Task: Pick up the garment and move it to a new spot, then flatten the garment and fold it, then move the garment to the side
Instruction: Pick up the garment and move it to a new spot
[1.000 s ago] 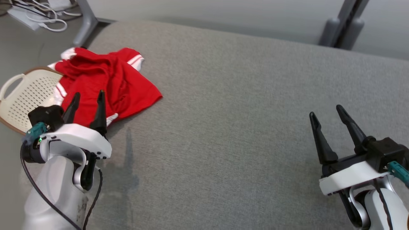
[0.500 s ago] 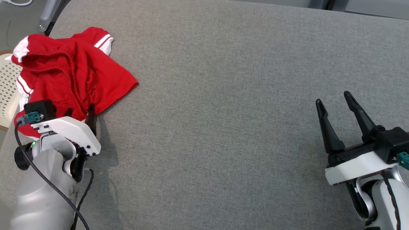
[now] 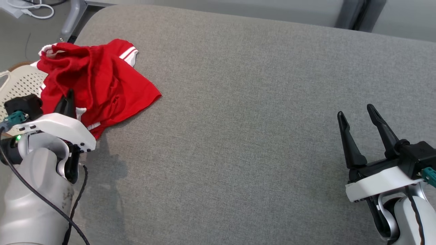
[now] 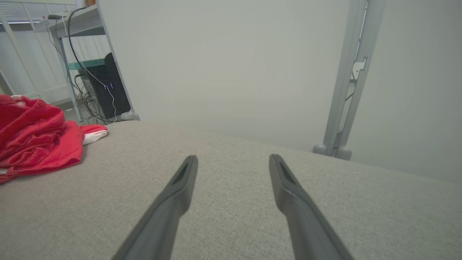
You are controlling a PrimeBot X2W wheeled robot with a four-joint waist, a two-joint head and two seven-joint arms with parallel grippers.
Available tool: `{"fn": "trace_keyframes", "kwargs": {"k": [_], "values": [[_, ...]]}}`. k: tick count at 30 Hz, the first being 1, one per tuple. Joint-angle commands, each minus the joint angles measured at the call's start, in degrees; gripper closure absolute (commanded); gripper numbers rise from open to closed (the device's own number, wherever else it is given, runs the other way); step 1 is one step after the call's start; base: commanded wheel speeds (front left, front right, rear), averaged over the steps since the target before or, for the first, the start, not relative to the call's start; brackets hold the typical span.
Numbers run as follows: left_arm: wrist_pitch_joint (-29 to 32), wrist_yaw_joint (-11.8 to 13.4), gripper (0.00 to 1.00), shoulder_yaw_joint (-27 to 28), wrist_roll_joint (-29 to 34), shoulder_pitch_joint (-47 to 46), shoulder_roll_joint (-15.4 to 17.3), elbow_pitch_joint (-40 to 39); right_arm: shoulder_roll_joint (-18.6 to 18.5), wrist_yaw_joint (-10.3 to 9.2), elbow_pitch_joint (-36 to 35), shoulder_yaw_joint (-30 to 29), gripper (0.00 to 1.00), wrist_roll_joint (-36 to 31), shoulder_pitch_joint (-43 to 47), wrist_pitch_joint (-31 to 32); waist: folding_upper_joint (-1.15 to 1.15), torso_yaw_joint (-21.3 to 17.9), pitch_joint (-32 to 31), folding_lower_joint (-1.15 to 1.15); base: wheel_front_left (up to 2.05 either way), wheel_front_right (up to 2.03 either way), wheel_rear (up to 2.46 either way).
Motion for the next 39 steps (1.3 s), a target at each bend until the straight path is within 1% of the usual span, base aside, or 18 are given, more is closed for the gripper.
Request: {"fn": "trace_keyframes", "kwargs": {"k": [1, 5, 9, 12, 15, 20, 23, 25, 27, 31, 34, 39], "values": [[-0.3, 0.2, 1.0, 0.1, 0.3, -0.5, 0.5, -0.4, -0.2, 0.11, 0.2, -0.2, 0.0, 0.1, 0.9, -0.5, 0.0, 0.0, -0.9, 0.0, 0.0, 0.0, 0.0], [-1.9, 0.9, 1.0, 0.4, 0.7, 2.3, 1.5, -6.0, 0.7, 0.11, 0.5, -0.9, 0.0, 0.0, 1.5, -1.1, 0.0, -0.4, -3.4, 0.0, 0.0, 0.0, 0.0], [-2.7, 2.4, 1.0, 0.8, 1.3, 6.3, 2.3, -15.2, 1.3, 0.11, 1.1, -2.1, 0.0, -0.3, 2.9, -1.7, 0.0, -0.7, -5.8, 0.0, 0.0, 0.0, 0.0], [-2.3, 4.6, 1.0, 0.6, 2.2, 11.4, 2.9, -23.6, 1.6, 0.11, 1.4, -3.0, 0.0, -0.6, 3.8, -2.0, 0.0, -1.3, -7.5, 0.0, 0.0, 0.0, 0.0], [-1.1, 7.5, 1.0, 0.5, 3.3, 16.8, 3.7, -33.9, 2.1, 0.11, 1.1, -3.8, 0.0, -0.8, 4.5, -2.1, 0.0, -2.0, -8.4, 0.0, 0.0, 0.0, 0.0], [3.6, 12.5, 1.0, 0.5, 4.5, 28.7, 4.1, -51.5, 2.8, 0.11, 0.7, -3.8, 0.0, -1.0, 5.1, -2.3, 0.0, -4.6, -9.7, 0.0, 0.0, 0.0, 0.0], [6.5, 14.7, 1.0, 0.0, 4.6, 34.5, 3.8, -59.6, 3.0, 0.11, 0.6, -3.6, 0.0, -0.8, 5.3, -2.4, 0.0, -6.4, -10.0, 0.0, 0.0, 0.0, 0.0], [8.0, 15.6, 1.0, -0.6, 4.8, 37.2, 3.5, -63.6, 3.2, 0.11, 0.6, -3.6, 0.0, -0.6, 5.4, -2.3, 0.0, -7.6, -10.1, 0.0, 0.0, 0.0, 0.0], [9.3, 15.9, 1.0, -1.4, 4.9, 38.6, 3.6, -66.5, 3.3, 0.11, 0.6, -3.3, 0.0, -0.5, 5.2, -2.3, 0.0, -9.2, -10.1, 0.0, 0.0, 0.0, 0.0], [11.4, 15.0, 1.0, -4.2, 4.5, 38.9, 2.8, -70.4, 3.6, 0.11, 0.2, -2.7, 0.0, -0.1, 4.2, -2.4, 0.0, -13.6, -9.4, 0.0, 0.0, 0.0, 0.0], [12.5, 13.7, 1.0, -7.0, 5.2, 36.4, 2.1, -71.7, 3.8, 0.11, -0.2, -2.4, 0.0, 0.1, 3.6, -2.5, 0.0, -17.3, -8.1, 0.0, 0.0, 0.0, 0.0], [14.0, 10.5, 1.0, -11.2, 5.9, 29.8, 1.0, -69.8, 3.9, 0.09, -0.1, -2.1, 0.0, 0.9, 2.7, -2.9, 0.0, -23.8, -5.0, 0.0, 0.0, 0.0, 0.0]]}}
